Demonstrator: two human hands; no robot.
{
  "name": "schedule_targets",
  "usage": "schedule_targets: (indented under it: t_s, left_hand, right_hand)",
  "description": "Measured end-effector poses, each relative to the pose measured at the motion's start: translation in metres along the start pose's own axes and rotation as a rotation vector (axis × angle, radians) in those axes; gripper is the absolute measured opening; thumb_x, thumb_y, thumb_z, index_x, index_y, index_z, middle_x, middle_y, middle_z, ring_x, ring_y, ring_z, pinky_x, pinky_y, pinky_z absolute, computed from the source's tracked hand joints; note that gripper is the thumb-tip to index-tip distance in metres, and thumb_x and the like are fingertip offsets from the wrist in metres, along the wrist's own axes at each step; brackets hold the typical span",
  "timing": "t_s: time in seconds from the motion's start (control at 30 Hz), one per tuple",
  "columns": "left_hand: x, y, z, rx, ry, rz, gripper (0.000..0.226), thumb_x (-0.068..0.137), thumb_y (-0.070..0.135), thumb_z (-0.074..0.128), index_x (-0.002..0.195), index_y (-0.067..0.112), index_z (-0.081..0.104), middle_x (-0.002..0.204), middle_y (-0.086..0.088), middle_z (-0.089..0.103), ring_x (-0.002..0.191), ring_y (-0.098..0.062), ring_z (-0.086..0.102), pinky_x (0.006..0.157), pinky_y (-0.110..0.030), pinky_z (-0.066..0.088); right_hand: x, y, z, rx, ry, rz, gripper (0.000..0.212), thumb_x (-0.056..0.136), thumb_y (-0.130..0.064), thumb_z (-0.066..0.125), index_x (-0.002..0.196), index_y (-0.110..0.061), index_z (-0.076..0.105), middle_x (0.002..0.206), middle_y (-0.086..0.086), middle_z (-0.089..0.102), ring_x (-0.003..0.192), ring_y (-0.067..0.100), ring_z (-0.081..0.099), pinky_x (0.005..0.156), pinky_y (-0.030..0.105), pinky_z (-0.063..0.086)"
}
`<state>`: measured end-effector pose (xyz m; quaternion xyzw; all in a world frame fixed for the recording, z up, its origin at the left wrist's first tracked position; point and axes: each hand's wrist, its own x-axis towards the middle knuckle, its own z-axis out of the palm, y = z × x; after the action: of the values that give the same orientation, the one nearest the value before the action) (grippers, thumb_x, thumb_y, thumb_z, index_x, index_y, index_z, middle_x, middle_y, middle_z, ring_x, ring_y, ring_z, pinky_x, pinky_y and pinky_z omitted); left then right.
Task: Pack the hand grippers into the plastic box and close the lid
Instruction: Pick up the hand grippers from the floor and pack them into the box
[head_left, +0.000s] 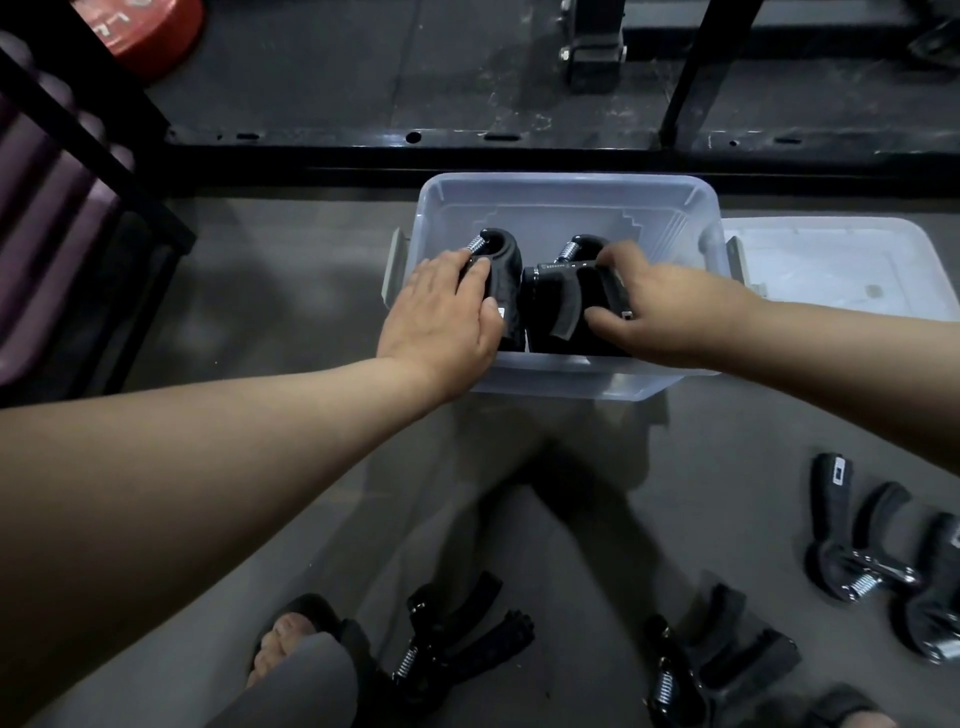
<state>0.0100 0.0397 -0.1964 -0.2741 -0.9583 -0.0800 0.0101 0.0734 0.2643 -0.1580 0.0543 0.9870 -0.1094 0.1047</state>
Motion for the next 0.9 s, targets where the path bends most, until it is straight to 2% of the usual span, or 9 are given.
schedule_targets:
  t_s: [0.07, 0.17, 0.23, 0.33, 0.43, 0.63, 0.7, 0.8, 0.9]
  left_hand:
    - [0.0, 0.0, 0.0, 0.003, 0.0, 0.003, 0.058, 0.095, 0.036, 0.028, 0.144, 0.007, 0.042, 0.148, -0.012, 0.039, 0.135, -0.027, 0.034, 0.117, -0.04, 0.021]
    - [0.001, 0.0, 0.0, 0.003, 0.002, 0.004, 0.06, 0.094, 0.037, 0.026, 0.144, 0.007, 0.042, 0.148, -0.012, 0.039, 0.135, -0.028, 0.034, 0.117, -0.04, 0.022]
    - [0.001, -0.001, 0.001, 0.003, -0.001, 0.002, 0.056, 0.096, 0.034, 0.03, 0.144, 0.008, 0.041, 0.149, -0.012, 0.038, 0.136, -0.028, 0.033, 0.117, -0.041, 0.022]
    - [0.002, -0.001, 0.002, 0.001, -0.003, -0.001, 0.054, 0.097, 0.034, 0.032, 0.145, 0.009, 0.04, 0.15, -0.012, 0.037, 0.136, -0.029, 0.033, 0.116, -0.043, 0.024]
    - [0.002, -0.001, 0.003, 0.002, 0.002, -0.005, 0.06, 0.094, 0.039, 0.025, 0.144, 0.01, 0.041, 0.15, -0.011, 0.038, 0.135, -0.03, 0.034, 0.114, -0.044, 0.026]
    - [0.002, 0.0, 0.0, -0.03, 0.005, 0.009, 0.058, 0.098, 0.039, 0.022, 0.144, 0.009, 0.041, 0.149, -0.013, 0.039, 0.136, -0.031, 0.035, 0.116, -0.044, 0.025]
    - [-0.001, 0.001, -0.002, -0.016, -0.002, 0.02, 0.058, 0.1, 0.04, 0.02, 0.147, 0.008, 0.036, 0.152, -0.013, 0.034, 0.139, -0.03, 0.031, 0.117, -0.044, 0.023]
    - [-0.008, 0.01, -0.004, 0.011, -0.017, 0.118, 0.064, 0.099, 0.042, 0.015, 0.15, 0.006, 0.028, 0.157, -0.013, 0.026, 0.146, -0.028, 0.022, 0.121, -0.042, 0.016]
    - [-0.015, 0.028, -0.001, -0.045, -0.069, 0.255, 0.068, 0.096, 0.044, 0.014, 0.15, 0.004, 0.028, 0.157, -0.016, 0.028, 0.146, -0.029, 0.023, 0.122, -0.042, 0.013]
  right_hand:
    - [0.005, 0.002, 0.004, 0.286, -0.119, 0.211, 0.067, 0.088, -0.064, 0.041, 0.14, -0.026, 0.023, 0.131, 0.016, 0.047, 0.118, 0.036, 0.05, 0.099, 0.044, 0.04]
    - [0.012, -0.002, 0.011, 0.783, -0.214, 0.417, 0.062, 0.087, -0.061, 0.039, 0.132, -0.018, 0.039, 0.125, 0.012, 0.055, 0.105, 0.028, 0.056, 0.094, 0.041, 0.046]
    - [0.012, -0.005, 0.014, 0.751, -0.243, 0.367, 0.046, 0.093, -0.048, 0.039, 0.124, -0.014, 0.046, 0.118, 0.009, 0.057, 0.1, 0.024, 0.056, 0.089, 0.038, 0.045]
    - [0.011, -0.005, 0.02, 0.635, -0.272, 0.345, 0.05, 0.091, -0.044, 0.037, 0.133, -0.016, 0.037, 0.124, 0.011, 0.052, 0.114, 0.03, 0.05, 0.103, 0.046, 0.038]
    - [0.008, -0.006, 0.018, 0.67, -0.254, 0.343, 0.057, 0.086, -0.051, 0.036, 0.133, -0.019, 0.038, 0.128, 0.01, 0.053, 0.115, 0.029, 0.05, 0.103, 0.046, 0.038]
    - [-0.019, -0.006, 0.017, 0.545, -0.088, 0.254, 0.054, 0.097, -0.054, 0.027, 0.134, -0.016, 0.037, 0.128, 0.011, 0.053, 0.108, 0.029, 0.05, 0.086, 0.038, 0.035]
    - [-0.035, -0.008, 0.02, 0.405, -0.041, 0.183, 0.059, 0.099, -0.053, 0.026, 0.143, -0.015, 0.027, 0.146, 0.011, 0.043, 0.124, 0.033, 0.048, 0.093, 0.041, 0.037]
    - [-0.057, -0.006, 0.032, 0.246, 0.049, 0.081, 0.068, 0.1, -0.049, 0.031, 0.152, -0.01, 0.011, 0.161, 0.012, 0.017, 0.142, 0.033, 0.029, 0.112, 0.046, 0.027]
    - [-0.072, 0.001, 0.044, 0.17, 0.118, -0.058, 0.073, 0.096, -0.043, 0.04, 0.153, -0.007, 0.012, 0.158, 0.014, 0.024, 0.142, 0.03, 0.029, 0.114, 0.042, 0.023]
